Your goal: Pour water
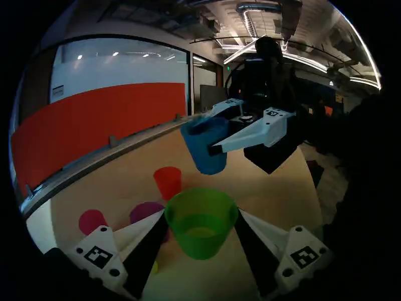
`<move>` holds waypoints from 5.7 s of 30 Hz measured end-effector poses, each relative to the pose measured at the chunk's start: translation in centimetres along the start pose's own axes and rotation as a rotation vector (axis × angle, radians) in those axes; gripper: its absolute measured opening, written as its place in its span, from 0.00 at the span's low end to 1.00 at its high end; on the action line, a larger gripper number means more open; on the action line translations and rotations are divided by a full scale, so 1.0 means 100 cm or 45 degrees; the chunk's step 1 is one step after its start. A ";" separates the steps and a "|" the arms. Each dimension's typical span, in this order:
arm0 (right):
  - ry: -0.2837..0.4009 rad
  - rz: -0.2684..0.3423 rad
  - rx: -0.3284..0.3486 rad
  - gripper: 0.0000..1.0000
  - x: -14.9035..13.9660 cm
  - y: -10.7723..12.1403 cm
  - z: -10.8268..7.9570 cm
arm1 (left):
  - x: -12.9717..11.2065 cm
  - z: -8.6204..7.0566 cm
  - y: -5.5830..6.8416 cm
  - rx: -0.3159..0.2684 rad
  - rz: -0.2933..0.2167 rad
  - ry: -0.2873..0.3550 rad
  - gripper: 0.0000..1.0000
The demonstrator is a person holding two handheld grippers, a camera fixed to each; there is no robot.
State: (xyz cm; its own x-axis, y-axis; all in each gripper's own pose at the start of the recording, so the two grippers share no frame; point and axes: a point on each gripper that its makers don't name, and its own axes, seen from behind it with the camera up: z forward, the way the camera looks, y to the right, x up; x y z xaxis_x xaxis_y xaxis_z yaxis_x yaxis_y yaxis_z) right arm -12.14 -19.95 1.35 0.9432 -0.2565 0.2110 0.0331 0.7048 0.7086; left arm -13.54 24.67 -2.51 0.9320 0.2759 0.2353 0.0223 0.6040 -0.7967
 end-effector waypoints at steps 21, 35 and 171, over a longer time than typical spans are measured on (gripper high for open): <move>-0.160 0.028 0.046 0.90 -0.070 0.006 0.015 | -0.044 0.016 0.001 -0.054 0.058 -0.234 0.87; -0.233 0.001 0.052 0.90 -0.098 0.009 0.024 | -0.062 0.024 0.001 -0.086 0.076 -0.320 0.87; -0.332 0.067 -0.087 1.00 -0.163 -0.010 -0.020 | -0.102 -0.057 -0.018 0.162 -0.191 -0.232 0.98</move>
State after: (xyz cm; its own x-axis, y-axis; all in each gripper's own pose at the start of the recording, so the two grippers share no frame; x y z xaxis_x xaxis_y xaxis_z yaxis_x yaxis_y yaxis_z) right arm -26.90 -15.17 -4.14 0.8276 -0.3737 0.4187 0.0169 0.7624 0.6469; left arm -21.06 16.48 -6.62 0.8408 0.2996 0.4508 0.0983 0.7344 -0.6715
